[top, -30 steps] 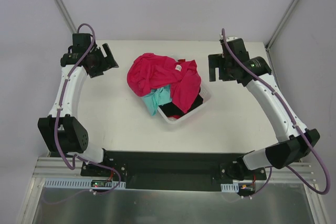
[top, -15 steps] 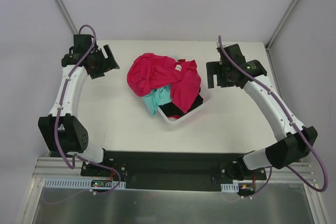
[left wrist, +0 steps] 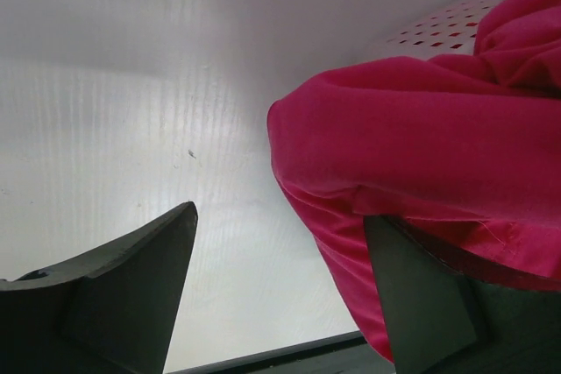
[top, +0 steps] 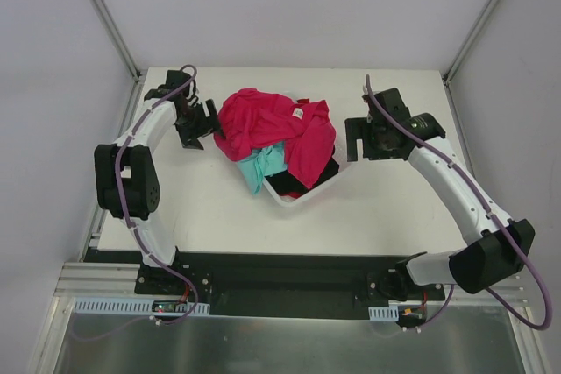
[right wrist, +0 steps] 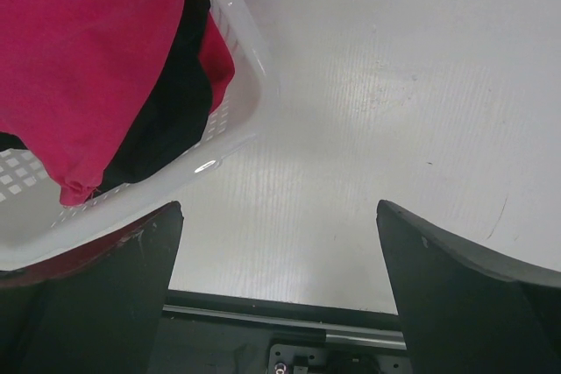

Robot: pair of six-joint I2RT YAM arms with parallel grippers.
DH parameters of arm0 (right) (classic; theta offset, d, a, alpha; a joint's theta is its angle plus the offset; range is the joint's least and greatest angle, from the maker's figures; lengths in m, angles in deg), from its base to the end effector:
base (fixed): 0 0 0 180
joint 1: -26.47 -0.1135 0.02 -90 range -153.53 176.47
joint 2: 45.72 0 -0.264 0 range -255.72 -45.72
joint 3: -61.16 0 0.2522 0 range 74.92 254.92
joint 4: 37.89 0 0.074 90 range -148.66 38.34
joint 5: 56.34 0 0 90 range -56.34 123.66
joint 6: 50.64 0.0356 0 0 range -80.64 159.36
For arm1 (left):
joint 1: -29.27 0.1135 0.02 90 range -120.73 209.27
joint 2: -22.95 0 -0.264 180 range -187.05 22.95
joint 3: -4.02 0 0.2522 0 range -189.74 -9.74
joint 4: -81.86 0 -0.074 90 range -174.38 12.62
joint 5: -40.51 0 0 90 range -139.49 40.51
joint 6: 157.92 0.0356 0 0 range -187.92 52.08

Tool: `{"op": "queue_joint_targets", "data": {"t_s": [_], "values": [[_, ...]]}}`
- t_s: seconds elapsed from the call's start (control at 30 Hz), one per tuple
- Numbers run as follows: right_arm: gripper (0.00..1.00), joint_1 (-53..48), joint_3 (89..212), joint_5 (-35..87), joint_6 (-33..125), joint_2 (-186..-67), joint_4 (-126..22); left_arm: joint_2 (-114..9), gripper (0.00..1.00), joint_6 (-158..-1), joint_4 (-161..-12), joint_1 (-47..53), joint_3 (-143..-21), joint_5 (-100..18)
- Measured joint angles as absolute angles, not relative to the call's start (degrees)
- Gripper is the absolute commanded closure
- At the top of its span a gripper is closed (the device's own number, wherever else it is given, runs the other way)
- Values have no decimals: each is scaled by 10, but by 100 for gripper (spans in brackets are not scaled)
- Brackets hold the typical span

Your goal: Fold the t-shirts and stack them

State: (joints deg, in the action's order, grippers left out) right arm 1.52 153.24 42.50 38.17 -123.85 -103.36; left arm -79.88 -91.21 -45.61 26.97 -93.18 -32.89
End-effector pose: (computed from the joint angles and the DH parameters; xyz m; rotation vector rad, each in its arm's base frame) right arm 0.2547 0.1125 0.3472 -0.4905 2.4057 -0.0093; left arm 0.3859 -0.0257 0.2543 -0.3690 2.5887 -0.5367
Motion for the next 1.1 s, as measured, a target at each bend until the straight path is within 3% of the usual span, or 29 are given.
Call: {"op": "queue_joint_targets", "data": {"t_s": [0.63, 1.1], "values": [[4, 15, 1528, 384, 410, -1221, -1037, -861, 23, -957, -419, 221, -963, -393], [4, 15, 1499, 372, 410, -1189, -1052, -955, 24, -998, -414, 136, -1098, -405]]}}
